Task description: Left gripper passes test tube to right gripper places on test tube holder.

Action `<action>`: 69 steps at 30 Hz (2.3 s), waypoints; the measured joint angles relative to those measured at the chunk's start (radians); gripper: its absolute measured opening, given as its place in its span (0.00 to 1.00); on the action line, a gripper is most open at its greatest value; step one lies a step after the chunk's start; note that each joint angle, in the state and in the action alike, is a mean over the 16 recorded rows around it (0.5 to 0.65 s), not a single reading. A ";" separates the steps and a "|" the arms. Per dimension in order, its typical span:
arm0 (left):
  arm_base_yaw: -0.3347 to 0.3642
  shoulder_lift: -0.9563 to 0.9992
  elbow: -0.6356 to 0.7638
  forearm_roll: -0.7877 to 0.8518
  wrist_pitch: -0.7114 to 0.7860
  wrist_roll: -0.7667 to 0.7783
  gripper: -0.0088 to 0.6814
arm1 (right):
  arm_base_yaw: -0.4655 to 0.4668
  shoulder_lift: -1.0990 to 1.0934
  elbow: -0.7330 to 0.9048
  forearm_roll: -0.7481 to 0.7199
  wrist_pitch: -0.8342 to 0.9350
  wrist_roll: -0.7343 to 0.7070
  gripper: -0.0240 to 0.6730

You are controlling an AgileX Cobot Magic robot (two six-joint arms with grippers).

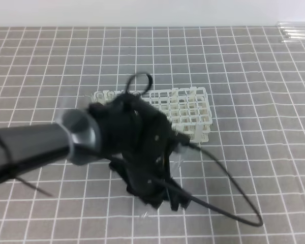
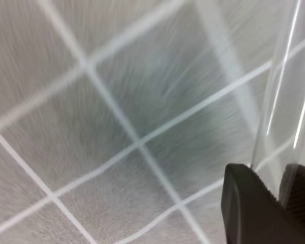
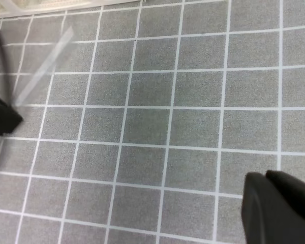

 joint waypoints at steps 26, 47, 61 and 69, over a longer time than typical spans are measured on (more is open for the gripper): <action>0.000 -0.770 0.609 0.191 -0.680 -0.125 0.11 | 0.076 0.187 -0.162 0.192 0.063 -0.158 0.02; 0.122 -0.895 0.989 0.211 -1.311 -0.210 0.09 | 0.561 0.405 -0.384 0.083 -0.279 -0.175 0.02; 0.140 -0.814 0.994 0.224 -1.412 -0.208 0.09 | 0.835 0.171 -0.021 -0.047 -1.019 -0.269 0.02; 0.140 -0.707 0.993 0.279 -1.527 -0.214 0.12 | 0.920 0.183 0.061 -0.067 -1.247 -0.275 0.02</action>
